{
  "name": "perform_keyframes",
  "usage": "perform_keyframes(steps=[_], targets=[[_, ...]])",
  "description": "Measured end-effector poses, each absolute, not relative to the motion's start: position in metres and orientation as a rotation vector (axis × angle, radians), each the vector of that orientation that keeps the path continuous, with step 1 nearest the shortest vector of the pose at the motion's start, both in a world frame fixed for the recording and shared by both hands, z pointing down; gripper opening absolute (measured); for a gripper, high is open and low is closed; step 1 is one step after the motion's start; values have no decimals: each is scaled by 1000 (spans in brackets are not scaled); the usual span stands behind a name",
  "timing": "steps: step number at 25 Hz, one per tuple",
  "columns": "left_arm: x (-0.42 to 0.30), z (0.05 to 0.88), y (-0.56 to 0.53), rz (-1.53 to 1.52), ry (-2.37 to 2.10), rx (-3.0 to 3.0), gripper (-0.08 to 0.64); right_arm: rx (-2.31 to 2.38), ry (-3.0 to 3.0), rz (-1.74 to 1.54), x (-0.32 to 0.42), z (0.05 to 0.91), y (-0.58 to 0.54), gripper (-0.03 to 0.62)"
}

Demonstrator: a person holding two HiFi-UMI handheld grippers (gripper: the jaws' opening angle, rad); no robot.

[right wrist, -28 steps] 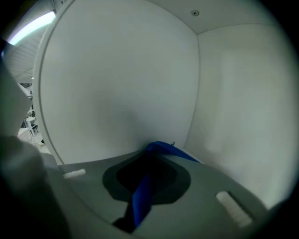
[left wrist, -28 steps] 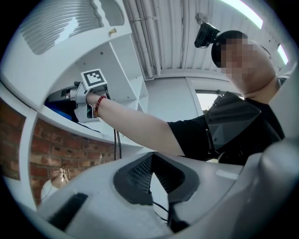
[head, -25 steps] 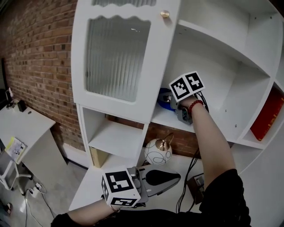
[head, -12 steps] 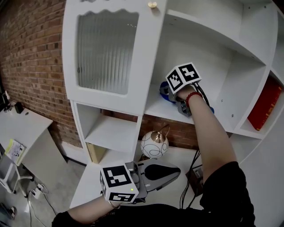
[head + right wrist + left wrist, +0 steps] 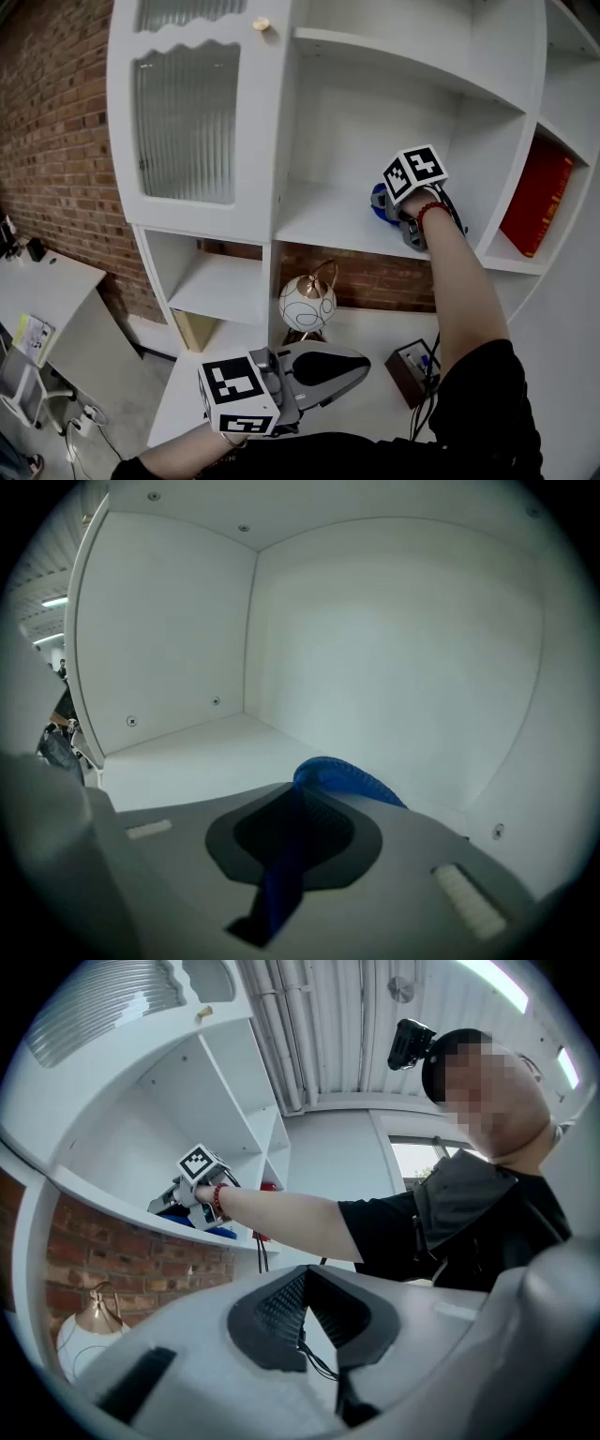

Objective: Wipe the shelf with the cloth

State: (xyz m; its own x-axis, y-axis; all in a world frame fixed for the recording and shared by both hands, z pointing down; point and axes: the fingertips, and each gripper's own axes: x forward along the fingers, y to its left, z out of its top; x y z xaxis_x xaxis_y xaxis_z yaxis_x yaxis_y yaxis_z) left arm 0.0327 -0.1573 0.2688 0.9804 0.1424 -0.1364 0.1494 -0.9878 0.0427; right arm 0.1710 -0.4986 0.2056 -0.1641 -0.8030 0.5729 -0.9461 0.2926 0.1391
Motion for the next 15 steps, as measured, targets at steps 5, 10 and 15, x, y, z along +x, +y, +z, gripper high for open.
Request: perform_keyframes(steps=[5,10,15], targets=[[36,265,-149,-198,211,3091,-3,1635,-1963,366,212,205,-484,25],[34,264,-143,-207,206,3078,-3,1708,-1910,391,243,205,-472,25],[27,265,-138,-221,189,3061,-3,1784,-1851,425,263,206,-467,25]])
